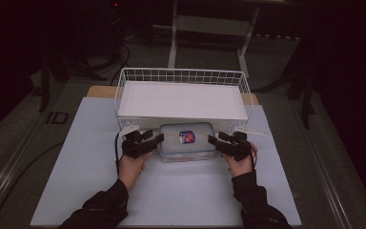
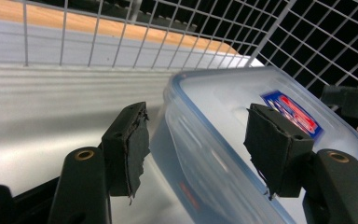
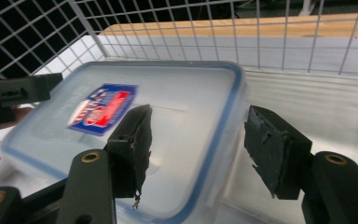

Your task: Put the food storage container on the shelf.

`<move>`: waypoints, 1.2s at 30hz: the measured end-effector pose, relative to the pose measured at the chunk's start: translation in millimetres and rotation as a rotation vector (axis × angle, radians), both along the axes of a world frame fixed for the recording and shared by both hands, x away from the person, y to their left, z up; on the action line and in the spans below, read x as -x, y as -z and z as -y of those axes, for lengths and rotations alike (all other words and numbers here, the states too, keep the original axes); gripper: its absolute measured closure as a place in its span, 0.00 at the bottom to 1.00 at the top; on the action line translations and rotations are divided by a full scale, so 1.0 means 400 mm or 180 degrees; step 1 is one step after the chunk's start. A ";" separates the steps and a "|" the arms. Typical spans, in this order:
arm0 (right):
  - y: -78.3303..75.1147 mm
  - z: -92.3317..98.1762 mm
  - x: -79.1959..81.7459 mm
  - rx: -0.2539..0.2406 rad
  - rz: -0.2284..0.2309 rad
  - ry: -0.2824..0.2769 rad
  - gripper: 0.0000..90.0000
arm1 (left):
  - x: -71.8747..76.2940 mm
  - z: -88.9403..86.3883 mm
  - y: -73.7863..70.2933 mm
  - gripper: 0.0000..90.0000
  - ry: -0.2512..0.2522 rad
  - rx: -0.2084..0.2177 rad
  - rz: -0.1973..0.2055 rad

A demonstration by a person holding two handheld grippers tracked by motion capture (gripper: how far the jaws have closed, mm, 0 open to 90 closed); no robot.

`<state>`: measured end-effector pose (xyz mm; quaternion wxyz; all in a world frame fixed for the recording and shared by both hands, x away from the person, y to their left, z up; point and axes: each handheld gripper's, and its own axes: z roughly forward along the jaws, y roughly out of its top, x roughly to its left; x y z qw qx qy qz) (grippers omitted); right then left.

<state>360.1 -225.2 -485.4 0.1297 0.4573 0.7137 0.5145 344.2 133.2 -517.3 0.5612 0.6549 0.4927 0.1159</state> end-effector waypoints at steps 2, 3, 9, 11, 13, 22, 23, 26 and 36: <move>-0.007 -0.005 0.017 -0.0042 0.0025 -0.0057 0.46 | 0.019 -0.008 0.000 0.44 0.0050 0.0006 0.0020; -0.007 -0.005 0.017 -0.0042 0.0025 -0.0057 0.46 | 0.019 -0.008 0.000 0.44 0.0050 0.0006 0.0020; -0.012 -0.045 0.080 -0.0055 0.0023 -0.0310 0.52 | 0.092 -0.031 0.001 0.33 0.0339 -0.0027 -0.0005; -0.010 -0.053 0.095 -0.0082 -0.0002 -0.0351 0.57 | 0.104 -0.038 0.000 0.31 0.0381 -0.0002 -0.0090; -0.007 -0.059 0.105 -0.0096 -0.0020 -0.0392 0.59 | 0.119 -0.045 -0.001 0.26 0.0401 0.0055 -0.0108; 0.011 -0.083 0.131 -0.0007 -0.0114 -0.0564 0.74 | 0.178 -0.064 -0.015 0.01 0.0504 -0.0078 -0.0057; 0.015 -0.088 0.135 0.0027 -0.0136 -0.0594 0.82 | 0.183 -0.064 -0.014 0.01 0.0505 -0.0112 -0.0038; 0.027 -0.097 0.141 0.0095 -0.0165 -0.0640 0.97 | 0.194 -0.060 -0.010 0.01 0.0532 -0.0182 -0.0003; 0.057 -0.114 0.137 0.0261 -0.0257 -0.0671 1.00 | 0.208 -0.029 0.008 0.00 0.0728 -0.0348 0.0010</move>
